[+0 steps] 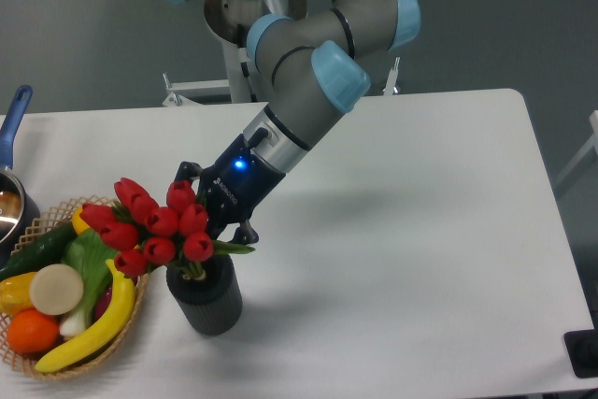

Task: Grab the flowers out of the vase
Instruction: 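Lift the gripped tulip bunch up out of the black vase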

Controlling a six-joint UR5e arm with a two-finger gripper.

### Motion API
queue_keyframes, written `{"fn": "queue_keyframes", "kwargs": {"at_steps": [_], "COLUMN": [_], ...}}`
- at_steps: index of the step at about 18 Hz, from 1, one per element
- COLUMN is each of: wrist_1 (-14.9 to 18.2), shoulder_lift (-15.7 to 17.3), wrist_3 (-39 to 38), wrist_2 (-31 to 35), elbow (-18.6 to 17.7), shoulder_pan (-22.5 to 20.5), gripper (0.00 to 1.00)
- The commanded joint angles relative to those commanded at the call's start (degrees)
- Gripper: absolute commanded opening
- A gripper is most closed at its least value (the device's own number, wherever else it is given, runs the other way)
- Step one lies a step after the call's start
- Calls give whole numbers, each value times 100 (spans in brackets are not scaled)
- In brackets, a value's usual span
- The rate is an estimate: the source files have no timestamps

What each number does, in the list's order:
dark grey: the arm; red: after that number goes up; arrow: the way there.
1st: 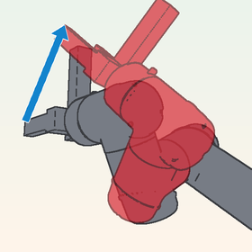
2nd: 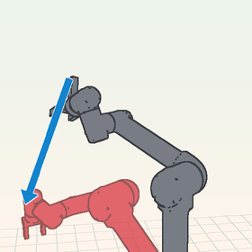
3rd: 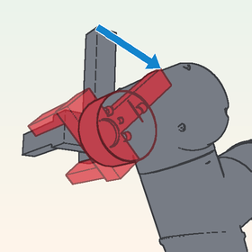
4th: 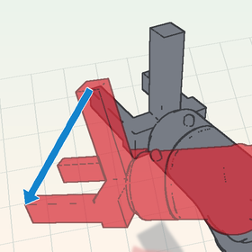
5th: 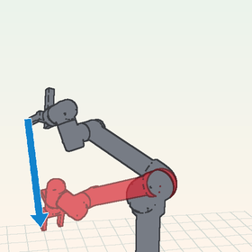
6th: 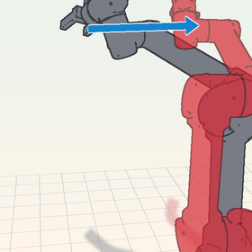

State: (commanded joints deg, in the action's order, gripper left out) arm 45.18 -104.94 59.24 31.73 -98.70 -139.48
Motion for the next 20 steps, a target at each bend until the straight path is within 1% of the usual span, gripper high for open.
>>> {"fn": "queue_keyframes", "kwargs": {"at_steps": [4,12,15,20], "wrist_1": [9,17,9,9], "shoulder_lift": [88,413,483,545], "wrist_3": [-194,-615,-712,-1142], "wrist_2": [9,0,0,0], "elbow": [123,132,150,413], "shoulder_pan": [-17,-193,-220,-246], "gripper": [43,43,43,43]}}
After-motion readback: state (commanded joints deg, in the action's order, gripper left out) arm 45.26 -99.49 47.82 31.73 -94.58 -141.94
